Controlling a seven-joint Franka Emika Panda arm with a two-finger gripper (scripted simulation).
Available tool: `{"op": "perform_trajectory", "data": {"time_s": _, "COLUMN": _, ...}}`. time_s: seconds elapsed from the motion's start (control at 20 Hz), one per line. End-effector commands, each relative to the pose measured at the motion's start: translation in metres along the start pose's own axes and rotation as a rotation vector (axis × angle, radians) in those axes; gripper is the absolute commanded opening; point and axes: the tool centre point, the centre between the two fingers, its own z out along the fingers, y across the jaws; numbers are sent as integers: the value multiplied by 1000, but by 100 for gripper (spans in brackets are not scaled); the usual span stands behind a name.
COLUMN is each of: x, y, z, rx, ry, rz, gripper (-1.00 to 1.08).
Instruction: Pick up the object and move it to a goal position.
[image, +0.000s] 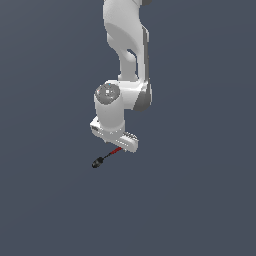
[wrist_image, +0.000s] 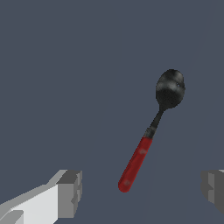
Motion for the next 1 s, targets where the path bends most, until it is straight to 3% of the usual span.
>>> {"op": "perform_trajectory", "data": {"time_s": 0.0, "x": 5, "y": 9, "z": 11, "rx": 2, "ry": 2, "rz": 91, "gripper": 100}}
{"op": "perform_trajectory", "data": {"time_s": 0.45, "x": 15, "y": 34, "z": 37, "rx": 3, "ry": 10, "rz": 301, "gripper": 100}}
{"op": "perform_trajectory", "data": {"time_s": 0.95, "x": 17, "y": 39, "z": 43, "rx": 3, "ry": 12, "rz": 345, "gripper": 100}}
